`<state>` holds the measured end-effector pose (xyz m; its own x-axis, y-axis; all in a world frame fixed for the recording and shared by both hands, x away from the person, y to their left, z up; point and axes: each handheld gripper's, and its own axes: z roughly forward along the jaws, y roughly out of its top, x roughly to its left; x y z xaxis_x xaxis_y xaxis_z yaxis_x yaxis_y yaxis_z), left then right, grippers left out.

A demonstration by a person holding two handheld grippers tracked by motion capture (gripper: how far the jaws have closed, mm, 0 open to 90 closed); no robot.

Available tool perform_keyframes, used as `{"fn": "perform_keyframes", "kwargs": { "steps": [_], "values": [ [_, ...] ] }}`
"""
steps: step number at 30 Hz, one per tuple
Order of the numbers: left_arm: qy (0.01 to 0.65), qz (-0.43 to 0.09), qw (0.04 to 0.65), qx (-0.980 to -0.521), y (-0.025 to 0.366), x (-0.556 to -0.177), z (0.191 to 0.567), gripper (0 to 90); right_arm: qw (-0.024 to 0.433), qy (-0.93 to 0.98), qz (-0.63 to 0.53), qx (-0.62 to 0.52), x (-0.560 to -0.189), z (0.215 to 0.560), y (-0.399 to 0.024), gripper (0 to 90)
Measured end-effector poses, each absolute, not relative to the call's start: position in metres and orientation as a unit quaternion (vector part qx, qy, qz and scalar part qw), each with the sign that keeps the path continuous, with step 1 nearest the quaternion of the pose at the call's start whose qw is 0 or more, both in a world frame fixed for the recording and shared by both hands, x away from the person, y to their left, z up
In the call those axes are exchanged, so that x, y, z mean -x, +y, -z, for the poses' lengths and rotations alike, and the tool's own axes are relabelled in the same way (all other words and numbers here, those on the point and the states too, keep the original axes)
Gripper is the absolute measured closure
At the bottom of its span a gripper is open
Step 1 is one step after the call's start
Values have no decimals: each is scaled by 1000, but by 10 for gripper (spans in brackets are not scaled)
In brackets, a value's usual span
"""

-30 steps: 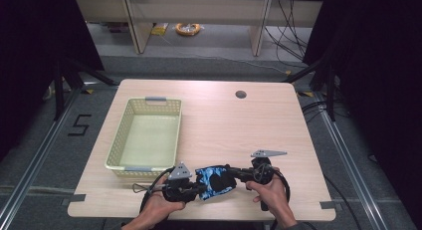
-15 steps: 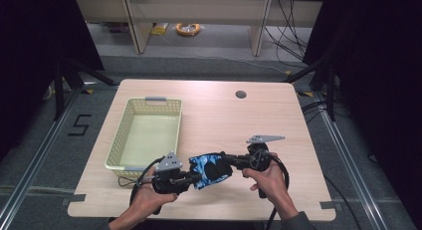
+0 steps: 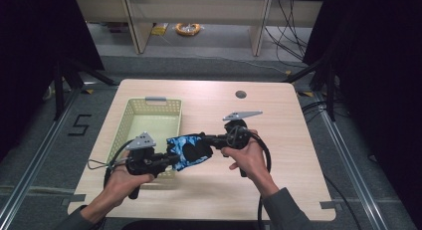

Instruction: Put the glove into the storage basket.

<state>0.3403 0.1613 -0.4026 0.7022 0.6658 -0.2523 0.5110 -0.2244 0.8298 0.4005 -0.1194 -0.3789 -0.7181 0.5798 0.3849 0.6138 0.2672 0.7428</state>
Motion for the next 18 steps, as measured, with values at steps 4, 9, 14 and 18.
{"fn": "perform_keyframes", "kwargs": {
  "steps": [4,9,14,18],
  "values": [
    [390,-86,492,-774,179,-344,399,798,17,-802,472,366,-409,374,-99,845],
    [404,-98,486,-769,200,-346,394,798,27,-804,473,360,-421,371,-74,845],
    [423,-101,479,-763,219,-349,396,797,25,-812,467,349,-432,372,-51,844],
    [434,-99,468,-764,231,-354,400,796,36,-814,460,352,-439,375,-34,845]
  ]
}}
